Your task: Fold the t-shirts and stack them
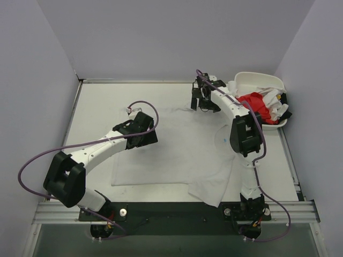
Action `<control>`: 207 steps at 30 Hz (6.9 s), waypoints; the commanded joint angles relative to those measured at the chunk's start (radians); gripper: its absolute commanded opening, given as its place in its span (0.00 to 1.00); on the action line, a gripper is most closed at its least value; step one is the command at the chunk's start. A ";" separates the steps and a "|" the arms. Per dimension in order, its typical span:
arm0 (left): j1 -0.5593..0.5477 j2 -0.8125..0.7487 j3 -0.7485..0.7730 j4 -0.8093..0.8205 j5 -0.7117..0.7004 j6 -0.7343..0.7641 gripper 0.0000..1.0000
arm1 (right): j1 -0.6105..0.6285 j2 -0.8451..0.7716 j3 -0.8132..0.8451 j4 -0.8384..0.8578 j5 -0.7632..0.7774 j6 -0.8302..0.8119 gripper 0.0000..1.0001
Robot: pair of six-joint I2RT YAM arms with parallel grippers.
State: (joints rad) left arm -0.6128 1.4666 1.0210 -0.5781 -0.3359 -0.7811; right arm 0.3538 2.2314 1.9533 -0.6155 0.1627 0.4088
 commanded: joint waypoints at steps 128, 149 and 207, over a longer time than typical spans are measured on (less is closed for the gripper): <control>0.016 -0.002 -0.038 0.081 0.008 0.005 0.97 | -0.062 -0.199 -0.347 1.105 -0.499 0.207 1.00; 0.016 -0.029 -0.039 0.073 -0.002 0.003 0.97 | -0.065 -0.228 -0.510 0.863 -0.361 0.186 1.00; 0.018 0.014 -0.039 0.069 -0.017 0.006 0.97 | -0.013 0.192 -0.005 0.836 -0.419 0.271 1.00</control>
State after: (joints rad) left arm -0.6003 1.4765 0.9726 -0.5266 -0.3359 -0.7799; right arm 0.3229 2.4042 1.8717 0.1444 -0.2440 0.6563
